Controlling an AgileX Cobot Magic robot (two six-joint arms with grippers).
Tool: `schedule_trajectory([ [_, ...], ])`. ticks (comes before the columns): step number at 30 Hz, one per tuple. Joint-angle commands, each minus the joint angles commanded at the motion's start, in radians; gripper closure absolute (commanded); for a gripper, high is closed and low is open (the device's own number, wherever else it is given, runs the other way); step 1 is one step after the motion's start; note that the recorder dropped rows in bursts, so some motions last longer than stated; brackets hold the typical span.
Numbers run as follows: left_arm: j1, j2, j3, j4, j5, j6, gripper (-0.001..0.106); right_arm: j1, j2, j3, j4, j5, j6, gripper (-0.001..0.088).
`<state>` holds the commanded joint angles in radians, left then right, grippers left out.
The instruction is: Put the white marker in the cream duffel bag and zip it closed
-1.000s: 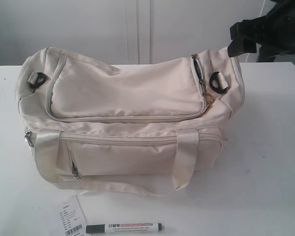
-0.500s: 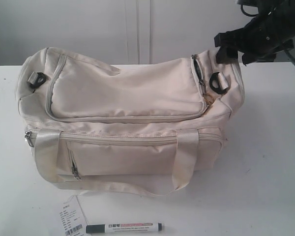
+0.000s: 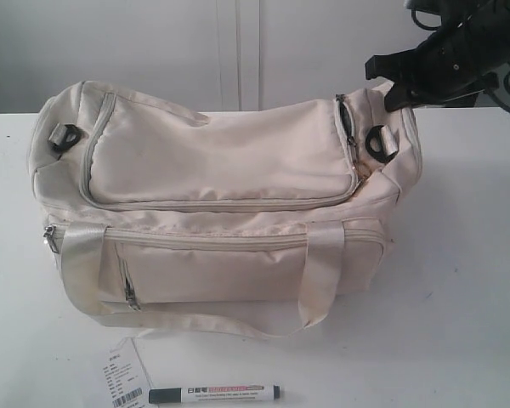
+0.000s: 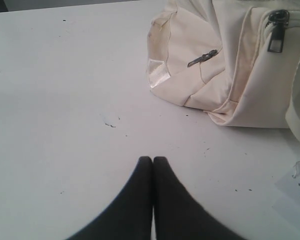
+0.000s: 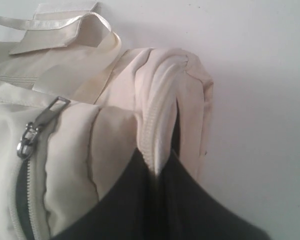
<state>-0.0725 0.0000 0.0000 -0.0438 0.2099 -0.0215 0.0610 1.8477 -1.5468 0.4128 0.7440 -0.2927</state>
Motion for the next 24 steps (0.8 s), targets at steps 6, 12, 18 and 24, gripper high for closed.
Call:
schedule_trajectory([
  [6,0.000,0.000,0.000,0.000,0.000,0.000,0.105,0.000,0.000,0.000,0.000,-0.008,0.000,0.0868],
  [12,0.000,0.000,0.000,0.000,-0.022,-0.003,0.105,0.000,0.000,0.000,0.000,-0.009,0.000,0.0868],
  [18,0.000,0.000,0.000,-0.181,-0.095,-0.009,0.105,0.000,0.000,0.000,0.000,-0.009,0.000,0.0868],
  [24,0.000,0.000,0.000,-0.358,-0.232,-0.065,0.105,0.000,0.000,0.000,0.000,-0.011,0.000,0.0868],
])
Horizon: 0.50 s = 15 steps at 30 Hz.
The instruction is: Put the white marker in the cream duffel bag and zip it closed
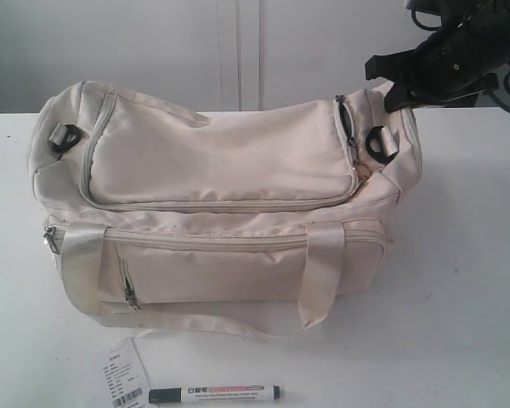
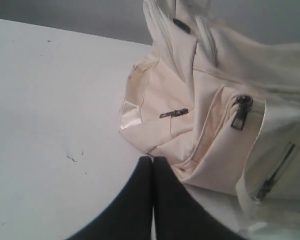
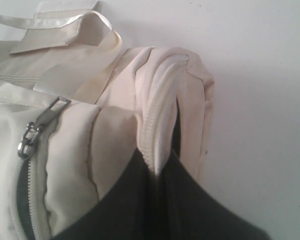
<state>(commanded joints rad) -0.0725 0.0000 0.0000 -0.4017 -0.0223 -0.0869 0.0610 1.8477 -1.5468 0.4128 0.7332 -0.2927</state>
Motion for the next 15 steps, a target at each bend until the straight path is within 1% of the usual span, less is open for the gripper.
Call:
schedule_trajectory([
  [3,0.000,0.000,0.000,-0.009,-0.062,-0.025,0.105,0.000,0.000,0.000,0.000,0.000,0.000,0.0868],
  [6,0.000,0.000,-0.005,-0.009,-0.057,-0.032,0.105,0.000,0.000,0.000,0.000,0.000,0.000,0.0868],
  [11,0.000,0.000,-0.081,-0.007,-0.049,-0.036,0.105,0.000,0.000,0.000,0.000,0.002,0.000,0.0868],
  [15,0.000,0.071,-0.151,0.007,0.011,-0.007,0.105,0.000,0.000,0.000,0.000,0.002,0.000,0.0868],
])
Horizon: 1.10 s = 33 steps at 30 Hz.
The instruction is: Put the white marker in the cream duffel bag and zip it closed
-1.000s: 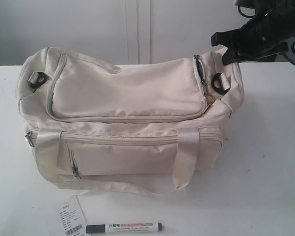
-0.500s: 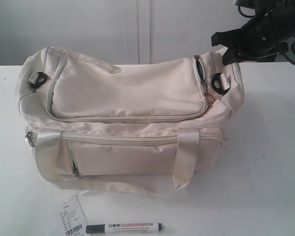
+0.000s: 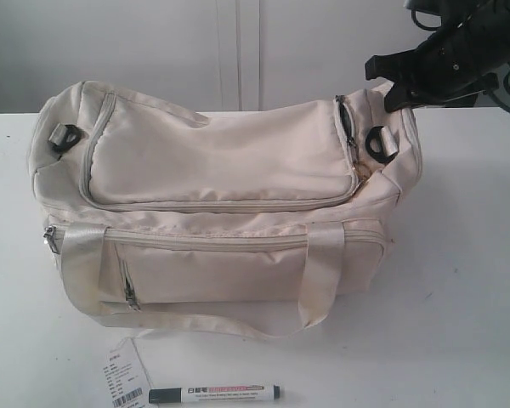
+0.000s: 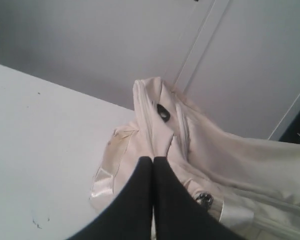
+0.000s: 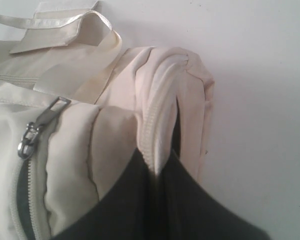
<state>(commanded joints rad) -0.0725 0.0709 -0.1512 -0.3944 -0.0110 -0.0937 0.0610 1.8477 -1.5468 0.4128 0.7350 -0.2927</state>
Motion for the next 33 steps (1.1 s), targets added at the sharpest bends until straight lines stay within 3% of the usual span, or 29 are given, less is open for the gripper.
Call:
schedule_trajectory([
  [13,0.000,0.390,-0.268,0.006,0.198,0.229,0.105,0.000,0.000,0.000,0.000,-0.002,0.000,0.0868],
  [24,0.000,0.617,-0.462,-0.024,0.457,0.418,0.105,0.000,0.000,0.000,0.000,-0.002,0.000,0.0868],
  [29,0.000,0.712,-0.528,-0.137,0.557,0.549,0.105,0.000,0.000,0.000,0.000,-0.002,0.000,0.0868],
  [33,0.000,0.772,-0.578,-0.322,0.650,0.733,0.105,0.000,0.000,0.000,0.000,-0.002,0.000,0.0868],
])
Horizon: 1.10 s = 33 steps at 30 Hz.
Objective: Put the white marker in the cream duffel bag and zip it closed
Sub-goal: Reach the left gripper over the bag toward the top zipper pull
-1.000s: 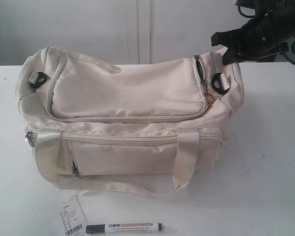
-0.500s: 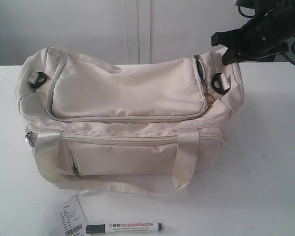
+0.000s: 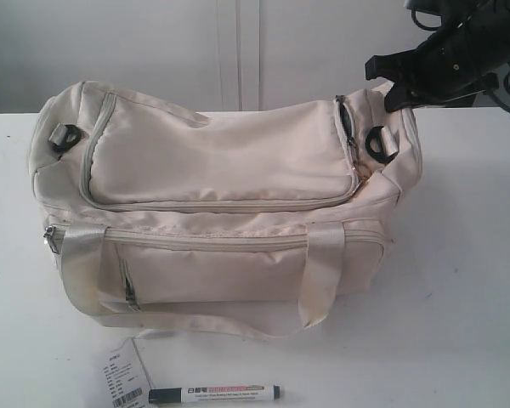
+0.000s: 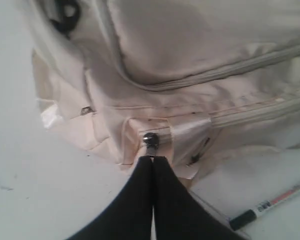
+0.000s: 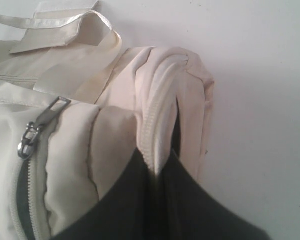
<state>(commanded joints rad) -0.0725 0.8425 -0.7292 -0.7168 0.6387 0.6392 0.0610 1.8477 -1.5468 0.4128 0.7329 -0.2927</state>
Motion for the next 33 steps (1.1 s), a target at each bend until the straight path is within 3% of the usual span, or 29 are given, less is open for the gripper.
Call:
schedule_trajectory([
  [3,-0.002,0.028,-0.030,-0.114,0.037,0.096,0.105,0.000,0.000,0.000,0.000,0.000,0.000,0.0868],
  [6,-0.037,0.044,-0.049,-0.144,0.037,0.123,0.105,0.000,0.000,0.000,0.000,0.000,0.000,0.0868],
  [17,-0.309,0.150,-0.111,-0.142,-0.069,0.078,0.105,0.000,0.000,0.000,0.000,-0.002,0.000,0.0868],
  [33,-0.605,0.358,-0.234,-0.142,-0.246,0.041,0.105,0.000,0.000,0.000,0.000,0.000,0.000,0.0868],
])
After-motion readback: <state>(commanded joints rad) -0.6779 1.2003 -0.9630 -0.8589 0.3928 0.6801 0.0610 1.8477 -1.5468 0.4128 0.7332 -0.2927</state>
